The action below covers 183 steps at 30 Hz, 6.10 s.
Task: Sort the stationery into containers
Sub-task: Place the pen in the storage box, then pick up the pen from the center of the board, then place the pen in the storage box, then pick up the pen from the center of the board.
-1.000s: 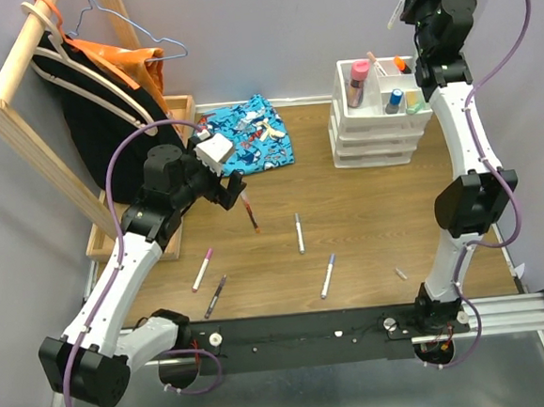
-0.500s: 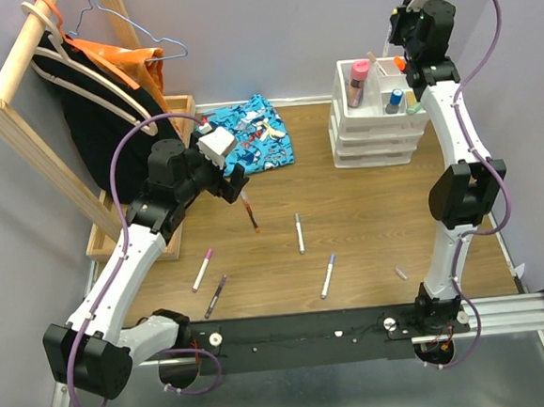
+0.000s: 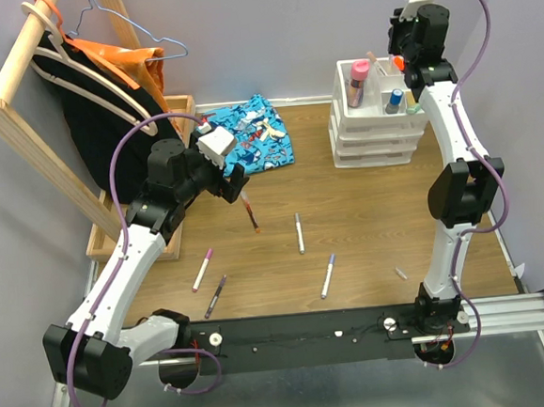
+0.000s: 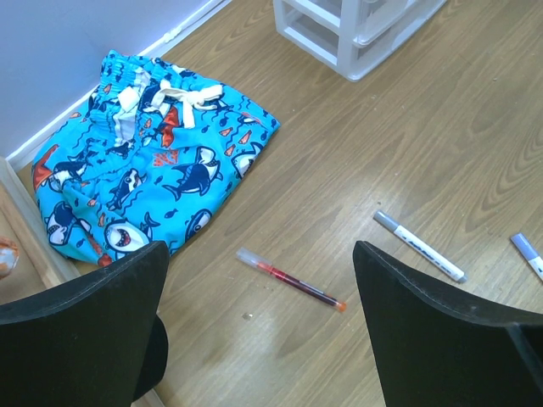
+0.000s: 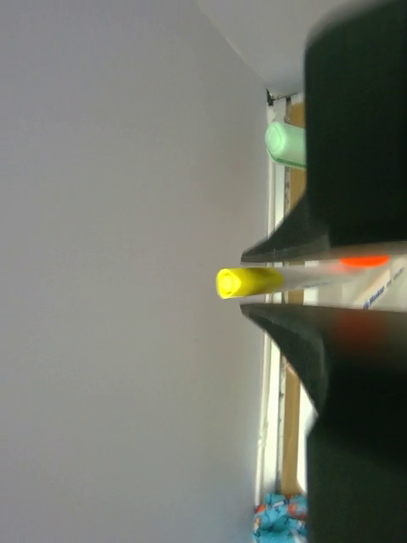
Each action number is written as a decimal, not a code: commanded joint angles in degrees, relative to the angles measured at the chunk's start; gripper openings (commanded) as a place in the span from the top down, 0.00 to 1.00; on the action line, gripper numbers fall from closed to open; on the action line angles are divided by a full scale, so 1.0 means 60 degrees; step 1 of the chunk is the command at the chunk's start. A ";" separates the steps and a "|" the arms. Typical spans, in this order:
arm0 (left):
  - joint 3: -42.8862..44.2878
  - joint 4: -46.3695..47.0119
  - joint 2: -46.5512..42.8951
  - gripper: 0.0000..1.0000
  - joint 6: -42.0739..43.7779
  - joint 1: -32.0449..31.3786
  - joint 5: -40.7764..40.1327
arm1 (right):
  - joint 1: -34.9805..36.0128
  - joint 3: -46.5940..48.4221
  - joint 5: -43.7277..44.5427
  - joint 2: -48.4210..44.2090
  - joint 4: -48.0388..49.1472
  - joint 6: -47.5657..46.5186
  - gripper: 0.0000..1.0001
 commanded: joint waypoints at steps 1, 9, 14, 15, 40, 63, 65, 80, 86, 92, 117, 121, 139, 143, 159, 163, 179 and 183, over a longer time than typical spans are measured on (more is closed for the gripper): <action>-0.0107 0.0307 -0.0265 0.01 -0.0172 0.0017 -0.0063 | -0.0077 -0.0371 -0.0234 -0.0298 -0.0423 -0.0353 0.57; -0.0282 0.0161 -0.0894 0.01 -0.0040 0.0031 -0.0048 | -0.0062 -0.0563 -0.0849 -0.1410 -0.0568 0.0159 0.43; -0.0663 0.0073 -0.1698 0.01 0.0106 0.0017 0.0156 | -0.0062 -0.1947 -0.2091 -0.3241 -0.0979 0.1314 0.43; -0.0707 0.0029 -0.1816 0.01 0.0164 0.0017 0.0200 | -0.0062 -0.2418 -0.2559 -0.3593 -0.1241 0.1476 0.43; -0.0810 -0.1744 -0.3619 0.01 -0.0875 0.0822 0.0274 | 0.5328 -0.9119 -0.2141 -0.4524 -0.4598 0.4905 0.35; -0.1366 -0.1378 -0.3883 0.01 -0.1417 0.1481 0.0391 | 0.6368 -0.7448 -0.0559 -0.0770 -0.4772 0.5828 0.43; -0.1367 -0.1421 -0.3927 0.01 -0.1475 0.1496 0.0406 | 0.6456 -0.7404 -0.0048 -0.0449 -0.4919 0.5945 0.45; -0.1352 -0.1172 -0.4059 0.01 -0.1886 0.1701 0.0800 | 0.7204 -0.6981 0.1231 -0.0810 -0.5477 0.4733 1.00; -0.1776 -0.0646 -0.3709 0.01 -0.1551 0.1556 0.1810 | 0.6867 -0.5310 -0.0509 -0.3561 -0.4117 0.3432 1.00; -0.1646 -0.0206 -0.2669 0.01 -0.1271 0.1115 0.1564 | 0.6472 -0.6595 -0.0952 -0.5718 0.0890 0.1220 0.99; -0.0151 0.0614 -0.0148 0.01 -0.0874 0.1028 0.1167 | 0.0070 -0.1472 -0.1377 -0.1854 0.1410 0.0236 0.99; -0.0078 0.0644 -0.0001 0.01 -0.0963 0.0955 0.1182 | 0.0055 -0.0871 -0.1480 -0.1210 0.0691 -0.0279 0.99; 0.0098 0.0644 0.0365 0.01 -0.0904 0.0808 0.0977 | 0.0040 -0.0928 -0.0908 -0.0417 0.0046 -0.1144 0.99; 0.0040 0.0644 0.0321 0.01 -0.0875 0.0808 0.0962 | 0.0055 -0.1353 -0.0938 -0.0753 0.0134 -0.1188 0.89; -0.0457 0.0791 -0.0702 0.01 -0.0788 0.0749 0.1036 | 0.0069 -0.2638 -0.1888 -0.3359 -0.0144 0.0450 0.51; -0.0619 0.0659 -0.1172 0.01 -0.0714 0.0749 0.1080 | 0.0084 -0.3606 -0.4325 -0.4546 -0.1649 0.1915 0.49; -0.1249 -0.1873 -0.3515 0.01 -0.0744 0.0735 0.1139 | 0.0991 -1.1885 -0.5860 -0.7816 -0.6326 0.4011 0.39; -0.1483 -0.2153 -0.3897 0.01 -0.0670 0.0735 0.0889 | 0.1912 -1.2120 -0.5523 -0.7318 -0.6078 0.4582 0.38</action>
